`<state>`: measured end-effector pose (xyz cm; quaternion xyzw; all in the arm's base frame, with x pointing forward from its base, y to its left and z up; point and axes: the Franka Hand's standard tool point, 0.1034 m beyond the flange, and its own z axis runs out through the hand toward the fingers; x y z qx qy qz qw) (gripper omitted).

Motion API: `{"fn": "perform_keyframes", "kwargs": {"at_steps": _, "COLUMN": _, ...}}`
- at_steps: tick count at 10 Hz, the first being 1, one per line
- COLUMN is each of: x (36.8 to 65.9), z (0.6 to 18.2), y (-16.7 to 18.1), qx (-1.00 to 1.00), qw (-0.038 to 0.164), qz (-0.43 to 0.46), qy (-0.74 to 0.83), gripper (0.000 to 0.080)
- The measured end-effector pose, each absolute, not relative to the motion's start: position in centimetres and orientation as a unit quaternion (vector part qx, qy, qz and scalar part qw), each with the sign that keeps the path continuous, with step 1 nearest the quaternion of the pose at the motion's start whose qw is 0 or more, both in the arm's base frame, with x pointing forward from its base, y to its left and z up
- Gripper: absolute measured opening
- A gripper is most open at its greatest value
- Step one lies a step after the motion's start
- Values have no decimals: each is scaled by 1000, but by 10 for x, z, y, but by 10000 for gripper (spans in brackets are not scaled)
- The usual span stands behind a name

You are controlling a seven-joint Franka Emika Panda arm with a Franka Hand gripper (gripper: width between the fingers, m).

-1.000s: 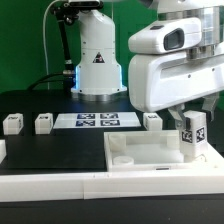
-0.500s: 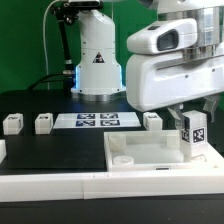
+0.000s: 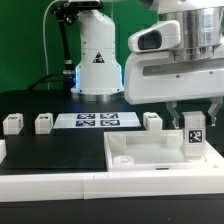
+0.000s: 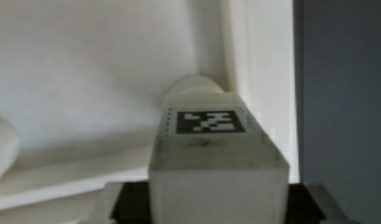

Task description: Assemble square table

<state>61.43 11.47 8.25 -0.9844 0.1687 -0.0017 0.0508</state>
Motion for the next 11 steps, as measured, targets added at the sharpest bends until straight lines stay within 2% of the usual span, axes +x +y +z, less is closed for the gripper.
{"fn": "perform_keyframes", "kwargs": {"at_steps": 4, "x": 614, "z": 82, "y": 114, "qx": -937, "qw": 42, "qz": 4, "qy": 347, "gripper": 291}}
{"fn": "perform_keyframes", "kwargs": {"at_steps": 6, "x": 614, "z": 82, "y": 114, "qx": -920, "qw": 42, "qz": 6, "qy": 390, "gripper": 291}}
{"fn": "perform_keyframes", "kwargs": {"at_steps": 7, "x": 614, "z": 82, "y": 115, "qx": -910, "qw": 43, "qz": 8, "qy": 413, "gripper": 332}}
{"fn": "perform_keyframes", "kwargs": {"at_steps": 8, "x": 614, "z": 82, "y": 115, "qx": -917, "qw": 44, "qz": 7, "qy": 396, "gripper": 332}}
{"fn": "perform_keyframes", "kwargs": {"at_steps": 9, "x": 614, "z": 82, "y": 115, "qx": -921, "qw": 44, "qz": 7, "qy": 386, "gripper": 500}}
{"fn": "perform_keyframes", "kwargs": {"at_steps": 10, "x": 614, "z": 82, "y": 117, "qx": -922, "qw": 44, "qz": 7, "qy": 384, "gripper": 616}}
{"fn": "perform_keyframes", "kwargs": {"at_steps": 11, "x": 613, "z": 82, "y": 120, "qx": -924, "qw": 44, "qz": 7, "qy": 380, "gripper": 639}}
